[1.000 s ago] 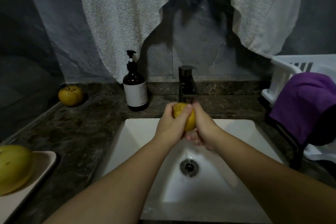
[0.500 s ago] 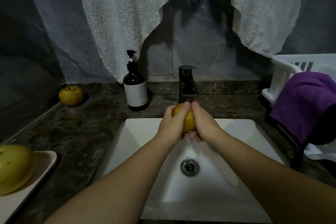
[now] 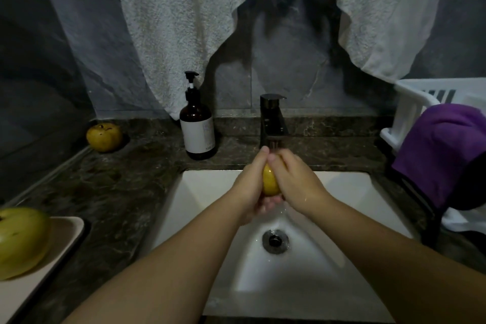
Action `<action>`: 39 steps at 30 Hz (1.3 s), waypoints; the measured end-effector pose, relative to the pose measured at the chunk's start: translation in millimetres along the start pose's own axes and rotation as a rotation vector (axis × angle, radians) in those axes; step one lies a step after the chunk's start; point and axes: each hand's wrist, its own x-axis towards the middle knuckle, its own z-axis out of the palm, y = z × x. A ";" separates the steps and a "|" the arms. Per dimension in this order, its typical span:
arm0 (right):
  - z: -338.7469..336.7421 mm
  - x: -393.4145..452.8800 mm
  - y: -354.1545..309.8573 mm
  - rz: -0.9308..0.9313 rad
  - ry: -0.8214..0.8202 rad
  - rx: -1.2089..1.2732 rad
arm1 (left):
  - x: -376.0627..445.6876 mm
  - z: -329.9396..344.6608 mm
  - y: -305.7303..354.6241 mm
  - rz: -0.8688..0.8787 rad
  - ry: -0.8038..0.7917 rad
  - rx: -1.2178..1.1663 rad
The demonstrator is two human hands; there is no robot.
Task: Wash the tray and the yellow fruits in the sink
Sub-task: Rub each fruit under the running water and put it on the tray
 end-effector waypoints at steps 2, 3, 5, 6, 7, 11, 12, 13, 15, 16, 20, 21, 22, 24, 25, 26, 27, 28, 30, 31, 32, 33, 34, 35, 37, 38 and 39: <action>0.6 0.6 2.8 -0.021 -0.021 0.031 | 4.0 -0.4 -1.1 0.056 0.027 0.009; 1.9 0.6 -0.1 0.014 -0.073 0.016 | 7.5 -0.1 -2.5 0.139 0.089 0.056; 2.8 1.9 -2.1 0.147 -0.060 0.079 | 8.3 0.3 -2.2 0.197 0.147 0.089; 3.9 2.1 -3.3 0.108 -0.031 0.052 | 6.1 2.3 0.1 0.131 0.096 0.000; 3.3 0.8 -3.8 0.070 0.002 0.051 | 2.7 2.7 1.9 0.043 0.038 -0.062; -0.4 1.7 -0.4 0.251 -0.083 0.138 | 8.4 3.4 -3.6 0.218 0.168 0.134; -0.4 3.9 1.6 0.290 -0.093 0.163 | 8.5 4.5 -2.9 0.213 0.172 0.125; -0.3 3.8 0.8 0.306 -0.092 0.170 | 5.8 6.8 0.2 0.152 0.131 0.068; -3.6 1.7 1.0 0.355 -0.103 0.266 | 2.8 5.4 3.1 0.045 0.054 0.018; -5.7 -0.5 0.2 0.420 -0.132 0.362 | 2.9 3.9 4.1 0.050 0.034 0.039; -10.9 0.3 -0.3 0.524 -0.199 0.636 | 4.1 0.8 3.2 0.201 0.061 -0.060; -11.8 2.1 -1.4 0.521 -0.187 0.639 | 4.8 0.6 2.6 0.238 0.078 -0.081; -13.0 3.2 -2.7 0.518 -0.181 0.614 | 7.1 0.1 1.2 0.266 0.099 -0.093; -14.8 1.3 -3.5 0.492 -0.211 0.558 | 7.5 0.7 0.6 0.275 0.101 -0.080; -15.4 -0.2 -2.8 0.477 -0.240 0.534 | 6.8 1.0 0.3 0.262 0.095 -0.079; -15.6 -0.9 -2.3 0.451 -0.264 0.515 | 6.3 1.1 0.9 0.250 0.088 -0.082; -15.9 -2.2 -2.1 0.423 -0.270 0.498 | 5.2 1.2 2.2 0.233 0.089 -0.089; -16.3 -2.6 -2.3 0.399 -0.264 0.489 | 5.2 1.2 3.2 0.224 0.097 -0.086; -16.5 -2.3 -1.5 0.371 -0.259 0.497 | 5.9 2.0 4.1 0.220 0.107 -0.078; -15.8 -2.1 -0.9 0.361 -0.260 0.499 | 5.9 2.5 4.3 0.220 0.113 -0.072; -14.8 -1.7 -0.5 0.351 -0.259 0.491 | 5.3 2.6 4.3 0.222 0.115 -0.066; -13.8 -1.4 -0.2 0.341 -0.253 0.480 | 4.0 2.3 4.6 0.232 0.112 -0.059; -12.8 -1.1 0.0 0.326 -0.241 0.466 | 2.9 2.1 4.3 0.251 0.104 -0.043; -12.3 -1.1 0.0 0.310 -0.227 0.453 | 2.4 1.3 3.5 0.269 0.093 -0.023; -11.8 -1.6 -0.6 0.285 -0.208 0.443 | 2.4 0.2 4.0 0.272 0.081 -0.029; -11.8 -2.3 -0.8 0.274 -0.207 0.441 | 2.1 0.4 4.9 0.259 0.070 -0.050; -12.1 -2.9 -0.8 0.262 -0.205 0.433 | 1.5 1.0 6.4 0.244 0.065 -0.066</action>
